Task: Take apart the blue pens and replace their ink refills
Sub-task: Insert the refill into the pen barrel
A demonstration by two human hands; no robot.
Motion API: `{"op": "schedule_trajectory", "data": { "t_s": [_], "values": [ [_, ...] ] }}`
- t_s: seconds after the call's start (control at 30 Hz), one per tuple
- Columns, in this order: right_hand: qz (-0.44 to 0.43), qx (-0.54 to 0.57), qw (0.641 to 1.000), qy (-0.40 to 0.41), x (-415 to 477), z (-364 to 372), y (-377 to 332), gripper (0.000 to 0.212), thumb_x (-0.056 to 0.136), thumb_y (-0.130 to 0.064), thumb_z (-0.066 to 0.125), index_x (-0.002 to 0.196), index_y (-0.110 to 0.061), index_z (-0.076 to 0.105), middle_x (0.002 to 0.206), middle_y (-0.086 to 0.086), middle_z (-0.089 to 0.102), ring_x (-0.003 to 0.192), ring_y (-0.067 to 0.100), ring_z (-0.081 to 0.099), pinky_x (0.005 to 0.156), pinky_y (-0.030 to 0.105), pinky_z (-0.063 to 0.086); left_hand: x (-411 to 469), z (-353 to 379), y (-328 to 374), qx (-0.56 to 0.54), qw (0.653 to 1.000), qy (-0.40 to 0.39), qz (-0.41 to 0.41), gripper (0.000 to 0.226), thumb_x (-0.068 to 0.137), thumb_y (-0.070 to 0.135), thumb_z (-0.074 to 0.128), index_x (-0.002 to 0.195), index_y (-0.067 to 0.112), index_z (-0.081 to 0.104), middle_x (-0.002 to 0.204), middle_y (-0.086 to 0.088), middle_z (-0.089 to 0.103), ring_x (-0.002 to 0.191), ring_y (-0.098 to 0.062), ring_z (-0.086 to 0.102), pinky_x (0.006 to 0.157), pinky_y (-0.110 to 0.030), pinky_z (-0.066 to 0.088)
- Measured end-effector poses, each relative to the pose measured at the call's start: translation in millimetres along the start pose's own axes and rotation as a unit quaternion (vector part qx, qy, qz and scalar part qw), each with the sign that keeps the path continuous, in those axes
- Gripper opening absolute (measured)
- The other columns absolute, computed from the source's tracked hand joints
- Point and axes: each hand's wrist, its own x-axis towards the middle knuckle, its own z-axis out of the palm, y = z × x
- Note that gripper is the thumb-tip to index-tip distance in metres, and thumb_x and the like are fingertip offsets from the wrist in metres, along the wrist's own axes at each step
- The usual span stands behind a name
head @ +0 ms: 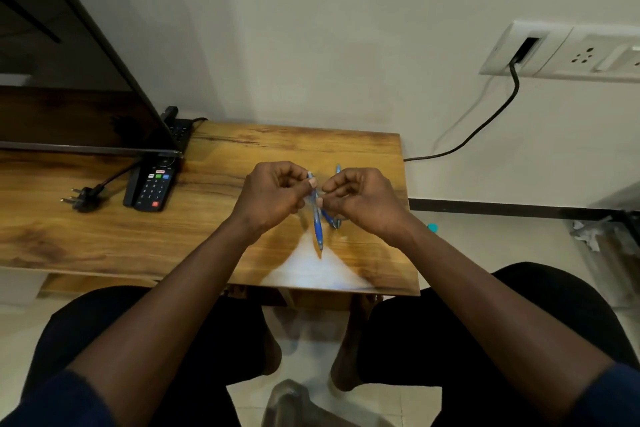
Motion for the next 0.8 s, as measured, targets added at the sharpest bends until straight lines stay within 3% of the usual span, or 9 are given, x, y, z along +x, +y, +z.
{"op": "schedule_trajectory", "data": {
  "t_s": [0.07,0.17,0.27,0.37,0.67,0.8],
  "values": [
    [0.013,-0.016,1.000,0.020,-0.4,-1.2,7.9,0.019,0.080,-0.017,0.088,0.093,-0.016,0.074,0.085,0.002,0.077,0.082,0.016,0.076,0.081,0.044,0.064,0.7,2.4,-6.3,0.027,0.999,0.008,-0.024,0.008,0.094,0.019,0.078,0.095,0.012,0.077,0.085,-0.010,0.078,0.062,-0.009,0.068,0.059,-0.025,0.058],
    [0.014,-0.071,0.996,0.053,-0.5,-5.5,20.1,0.013,0.083,-0.018,0.085,0.091,-0.018,0.074,0.081,-0.001,0.076,0.077,0.013,0.075,0.079,0.043,0.064,3.1,7.8,-18.6,0.080,0.996,0.010,-0.048,0.009,0.092,0.020,0.080,0.097,0.017,0.074,0.086,-0.005,0.078,0.064,-0.009,0.070,0.058,-0.026,0.056],
    [0.021,-0.108,0.991,0.079,-0.5,-13.7,29.5,0.011,0.085,-0.018,0.083,0.090,-0.020,0.074,0.078,-0.004,0.075,0.073,0.010,0.073,0.079,0.042,0.064,5.3,15.5,-31.4,0.149,0.988,0.013,-0.050,0.015,0.090,0.022,0.082,0.100,0.023,0.071,0.094,0.000,0.077,0.078,-0.012,0.073,0.074,-0.037,0.063],
    [0.036,-0.121,0.987,0.102,2.1,-20.9,39.1,0.012,0.085,-0.019,0.083,0.091,-0.021,0.073,0.078,-0.004,0.075,0.072,0.014,0.073,0.078,0.043,0.063,7.3,22.5,-37.7,0.192,0.980,0.027,-0.041,0.025,0.089,0.026,0.083,0.110,0.023,0.071,0.100,0.001,0.076,0.092,-0.016,0.072,0.082,-0.038,0.060],
    [0.057,-0.189,0.971,0.135,6.9,-36.5,53.6,0.012,0.086,-0.023,0.082,0.090,-0.022,0.071,0.084,-0.006,0.070,0.082,0.013,0.068,0.067,0.027,0.052,10.8,32.6,-33.3,0.286,0.957,0.036,-0.020,0.034,0.088,0.033,0.083,0.115,0.018,0.069,0.092,0.004,0.069,0.082,-0.011,0.064,0.057,-0.019,0.036],
    [0.075,-0.181,0.971,0.134,6.1,-45.2,56.1,0.013,0.085,-0.023,0.083,0.091,-0.022,0.071,0.089,-0.004,0.071,0.086,0.014,0.068,0.066,0.026,0.049,12.6,33.2,-32.3,0.300,0.953,0.033,-0.018,0.037,0.087,0.035,0.085,0.116,0.017,0.068,0.097,0.000,0.070,0.085,-0.014,0.064,0.059,-0.023,0.038]
  ]
}}
